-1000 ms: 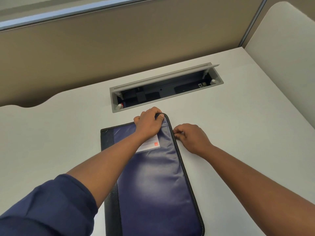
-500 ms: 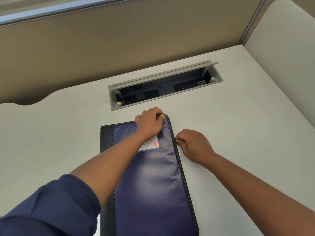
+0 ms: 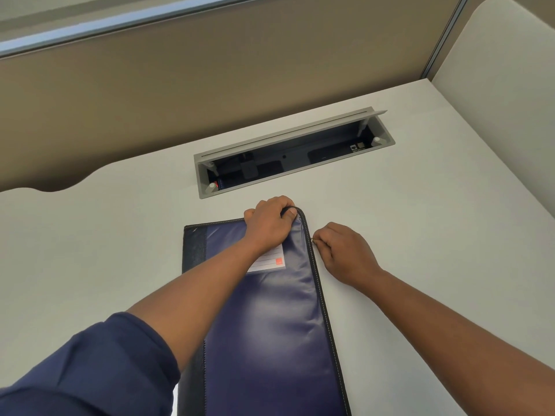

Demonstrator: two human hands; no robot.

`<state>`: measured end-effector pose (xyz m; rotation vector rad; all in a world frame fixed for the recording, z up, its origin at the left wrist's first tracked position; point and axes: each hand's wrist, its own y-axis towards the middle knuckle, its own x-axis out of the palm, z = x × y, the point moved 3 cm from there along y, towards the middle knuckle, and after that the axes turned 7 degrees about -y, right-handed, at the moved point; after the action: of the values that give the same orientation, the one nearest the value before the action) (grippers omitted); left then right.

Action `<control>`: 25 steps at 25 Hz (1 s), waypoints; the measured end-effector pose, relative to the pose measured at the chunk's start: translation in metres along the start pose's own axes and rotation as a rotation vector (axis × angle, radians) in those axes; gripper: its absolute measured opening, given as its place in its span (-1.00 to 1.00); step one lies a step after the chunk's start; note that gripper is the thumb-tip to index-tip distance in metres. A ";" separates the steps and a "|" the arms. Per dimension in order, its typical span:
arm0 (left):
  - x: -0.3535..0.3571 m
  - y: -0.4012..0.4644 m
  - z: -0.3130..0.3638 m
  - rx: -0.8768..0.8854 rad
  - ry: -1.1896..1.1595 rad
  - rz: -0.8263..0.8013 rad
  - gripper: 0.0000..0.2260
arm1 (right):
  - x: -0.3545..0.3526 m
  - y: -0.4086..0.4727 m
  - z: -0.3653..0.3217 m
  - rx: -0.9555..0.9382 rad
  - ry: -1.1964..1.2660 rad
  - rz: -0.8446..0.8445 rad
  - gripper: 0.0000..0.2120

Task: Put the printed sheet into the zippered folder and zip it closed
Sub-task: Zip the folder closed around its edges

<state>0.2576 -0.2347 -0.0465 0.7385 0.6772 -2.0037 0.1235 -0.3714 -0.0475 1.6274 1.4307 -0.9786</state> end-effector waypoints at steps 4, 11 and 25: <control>0.008 -0.012 0.005 0.039 -0.005 -0.014 -0.86 | -0.005 0.029 0.004 0.011 -0.022 0.031 -0.86; -0.006 -0.007 0.002 0.000 -0.076 -0.028 -0.85 | -0.006 0.066 0.003 -0.138 -0.087 -0.019 -0.88; -0.014 -0.004 -0.001 -0.113 -0.179 -0.001 -0.92 | 0.000 0.053 0.007 -0.072 0.064 0.028 -0.90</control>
<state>0.2607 -0.2243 -0.0363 0.4858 0.6778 -1.9863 0.1756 -0.3834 -0.0477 1.6350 1.4652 -0.8567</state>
